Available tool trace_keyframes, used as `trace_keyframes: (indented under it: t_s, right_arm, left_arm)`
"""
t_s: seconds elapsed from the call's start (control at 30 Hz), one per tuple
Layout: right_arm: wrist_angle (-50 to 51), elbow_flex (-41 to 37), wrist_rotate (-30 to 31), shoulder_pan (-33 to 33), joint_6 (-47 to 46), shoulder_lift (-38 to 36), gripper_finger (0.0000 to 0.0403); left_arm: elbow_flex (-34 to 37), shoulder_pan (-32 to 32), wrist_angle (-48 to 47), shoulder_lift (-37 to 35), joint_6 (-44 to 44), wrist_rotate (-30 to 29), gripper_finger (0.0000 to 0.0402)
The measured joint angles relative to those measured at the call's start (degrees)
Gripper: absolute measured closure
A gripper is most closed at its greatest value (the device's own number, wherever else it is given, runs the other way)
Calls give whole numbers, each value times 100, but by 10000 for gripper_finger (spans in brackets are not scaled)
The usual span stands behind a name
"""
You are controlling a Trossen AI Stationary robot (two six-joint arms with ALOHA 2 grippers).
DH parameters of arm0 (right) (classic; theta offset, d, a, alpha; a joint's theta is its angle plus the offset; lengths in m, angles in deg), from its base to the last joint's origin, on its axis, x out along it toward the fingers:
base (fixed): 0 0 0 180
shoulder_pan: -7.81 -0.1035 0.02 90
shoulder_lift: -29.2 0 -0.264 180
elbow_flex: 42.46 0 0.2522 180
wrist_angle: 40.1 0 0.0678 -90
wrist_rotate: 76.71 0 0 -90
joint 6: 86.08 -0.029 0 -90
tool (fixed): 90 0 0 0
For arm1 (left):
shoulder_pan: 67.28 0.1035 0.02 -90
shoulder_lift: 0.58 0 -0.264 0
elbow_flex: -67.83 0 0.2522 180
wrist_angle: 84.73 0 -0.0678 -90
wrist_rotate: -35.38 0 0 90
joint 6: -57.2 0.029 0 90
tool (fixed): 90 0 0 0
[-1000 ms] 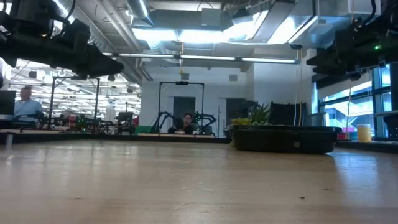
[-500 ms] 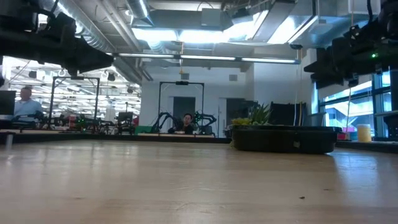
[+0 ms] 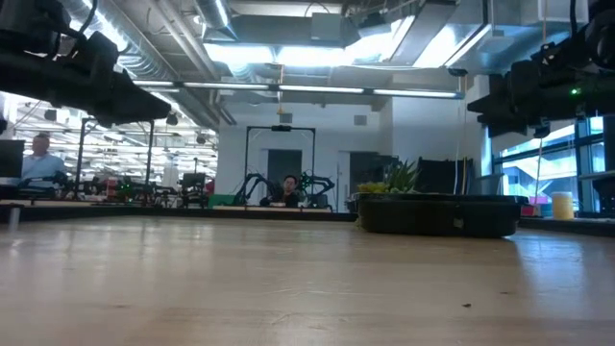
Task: Pick and placing Produce into tupperware
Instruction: Return to Home Position
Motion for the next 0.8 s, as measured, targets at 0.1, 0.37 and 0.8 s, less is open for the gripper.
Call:
trace_keyframes:
  t_s: [0.1, 0.37, 0.8]
  right_arm:
    - [0, 0, 2, 0, 11, 0, 135]
    - [17, 0, 2, 0, 35, 2, 135]
    - [15, 0, 0, 0, 42, 2, 135]
  left_arm:
    - [1, 0, 1, 2, 29, -38, 235]
    - [1, 0, 1, 2, 340, -44, 229]
    - [1, 0, 1, 2, 334, -44, 240]
